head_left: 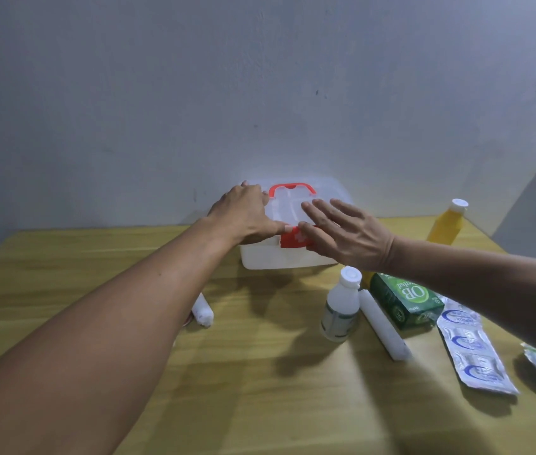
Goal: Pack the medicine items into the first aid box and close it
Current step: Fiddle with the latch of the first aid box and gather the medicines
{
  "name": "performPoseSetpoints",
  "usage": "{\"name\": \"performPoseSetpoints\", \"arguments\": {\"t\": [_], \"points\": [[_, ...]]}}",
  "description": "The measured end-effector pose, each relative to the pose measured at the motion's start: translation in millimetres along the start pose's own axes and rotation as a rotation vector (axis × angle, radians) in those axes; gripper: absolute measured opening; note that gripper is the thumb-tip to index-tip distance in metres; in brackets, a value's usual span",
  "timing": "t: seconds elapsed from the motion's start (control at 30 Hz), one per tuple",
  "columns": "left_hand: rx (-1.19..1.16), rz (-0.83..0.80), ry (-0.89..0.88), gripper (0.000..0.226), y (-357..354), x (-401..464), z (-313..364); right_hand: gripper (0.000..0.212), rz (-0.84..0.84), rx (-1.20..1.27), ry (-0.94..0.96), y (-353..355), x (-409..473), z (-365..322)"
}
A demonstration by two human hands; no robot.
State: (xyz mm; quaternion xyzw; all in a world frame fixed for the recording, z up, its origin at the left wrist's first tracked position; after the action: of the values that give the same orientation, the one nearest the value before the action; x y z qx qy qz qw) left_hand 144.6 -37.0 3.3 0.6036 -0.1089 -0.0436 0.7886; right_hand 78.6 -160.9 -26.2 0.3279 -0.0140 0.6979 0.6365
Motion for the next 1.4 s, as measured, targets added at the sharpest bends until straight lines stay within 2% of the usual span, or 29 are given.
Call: {"name": "performPoseSetpoints", "arguments": {"t": [0.1, 0.3, 0.37, 0.53, 0.6, 0.7, 0.87, 1.1, 1.23, 1.4], "points": [[-0.032, 0.004, 0.009, 0.084, 1.2, 1.3, -1.9, 0.041, -0.028, 0.029, 0.025, -0.7, -3.5, 5.7], [-0.076, 0.011, 0.017, 0.08, 1.9, 3.3, -2.6, 0.02, 0.01, 0.024, 0.063, 5.1, 8.6, 2.7], [-0.08, 0.019, 0.029, 0.079, 0.8, 3.4, -4.1, 0.024, -0.014, 0.014, 0.043, 2.5, 12.1, 0.5], [-0.104, 0.038, 0.041, 0.049, 3.9, 2.2, -2.4, 0.029, -0.059, 0.012, 0.065, -2.2, 13.5, -3.3], [-0.132, 0.028, 0.05, 0.058, 4.3, 3.0, -3.8, 0.021, -0.037, -0.012, 0.026, 0.0, 9.4, -3.2], [-0.162, 0.017, 0.073, 0.079, 4.3, 5.8, -7.8, 0.027, 0.009, 0.003, -0.086, 2.4, 0.7, -1.2], [-0.16, 0.03, 0.065, 0.074, 4.0, 6.7, -8.0, 0.032, -0.027, 0.08, -0.183, -3.3, 7.3, 2.7], [-0.135, 0.053, 0.051, 0.076, 2.4, 7.6, -7.1, 0.018, 0.072, 0.103, -0.102, 10.8, 20.6, 3.6], [-0.095, 0.046, 0.039, 0.077, -0.9, 7.7, -7.2, 0.009, 0.037, 0.061, -0.04, 8.2, 24.2, -3.0], [-0.078, 0.044, 0.036, 0.08, -2.9, 8.5, -7.3, 0.01, -0.018, 0.025, -0.012, 2.2, 24.5, -6.1]]}}
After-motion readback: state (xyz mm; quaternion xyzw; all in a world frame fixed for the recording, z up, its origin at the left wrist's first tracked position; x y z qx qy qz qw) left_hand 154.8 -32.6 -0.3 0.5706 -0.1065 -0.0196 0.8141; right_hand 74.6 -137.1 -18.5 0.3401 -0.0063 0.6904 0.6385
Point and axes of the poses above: each hand's wrist, its own x-axis towards the middle knuckle, its own y-axis out of the back of the hand, z = x × y, the point moved 9 cm from there along x, towards the middle knuckle, and after that the axes turned 2 degrees about y, right-handed, at the moved point
